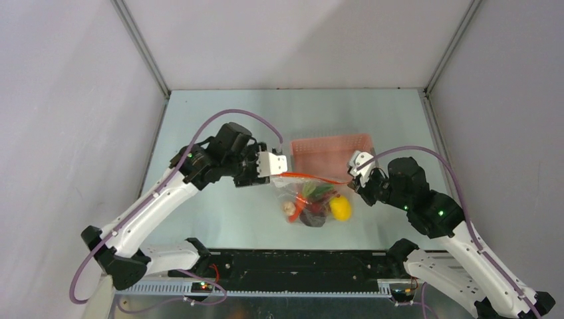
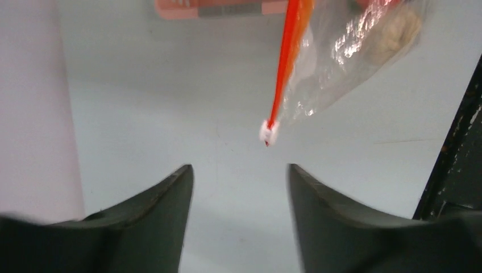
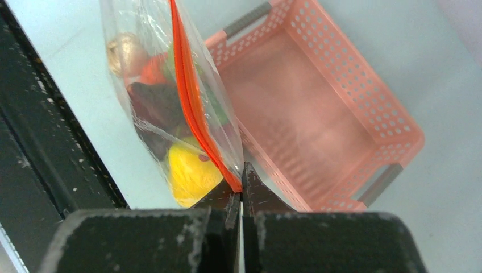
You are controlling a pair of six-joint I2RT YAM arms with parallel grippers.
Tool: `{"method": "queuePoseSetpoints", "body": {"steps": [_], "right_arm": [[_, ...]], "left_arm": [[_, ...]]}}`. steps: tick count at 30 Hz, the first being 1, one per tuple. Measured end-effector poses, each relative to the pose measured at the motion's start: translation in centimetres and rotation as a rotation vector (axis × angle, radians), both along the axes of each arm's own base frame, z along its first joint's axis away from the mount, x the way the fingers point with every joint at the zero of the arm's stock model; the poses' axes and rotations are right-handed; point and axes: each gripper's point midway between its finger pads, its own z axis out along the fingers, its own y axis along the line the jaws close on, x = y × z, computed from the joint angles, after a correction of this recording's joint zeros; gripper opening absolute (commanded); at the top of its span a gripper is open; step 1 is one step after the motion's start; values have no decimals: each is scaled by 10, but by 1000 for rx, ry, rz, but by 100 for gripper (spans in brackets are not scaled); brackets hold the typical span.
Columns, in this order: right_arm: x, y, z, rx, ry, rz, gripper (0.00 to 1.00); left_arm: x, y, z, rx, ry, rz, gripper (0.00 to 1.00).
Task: Place the food in the zip-top bag and seal the zipper
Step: Zip the zipper food storage bag at the center of the board, then pick up the zipper food storage bag at the center of the board.
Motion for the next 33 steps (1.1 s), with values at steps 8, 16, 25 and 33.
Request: {"method": "queuePoseSetpoints", "body": {"steps": [8, 16, 25, 33], "right_arm": [[-9, 26, 19, 88, -42, 121, 0], [1, 36, 33, 181, -37, 73, 0], [6, 40, 43, 255, -18, 1, 0], [44, -6, 114, 328, -180, -291, 0]], "left_arm": [[-9, -11, 59, -206, -83, -9, 100], [11, -26, 132, -481, -192, 133, 100], [74, -18, 248, -948, -355, 586, 100], [70, 4, 271, -1277, -325, 760, 100]]}}
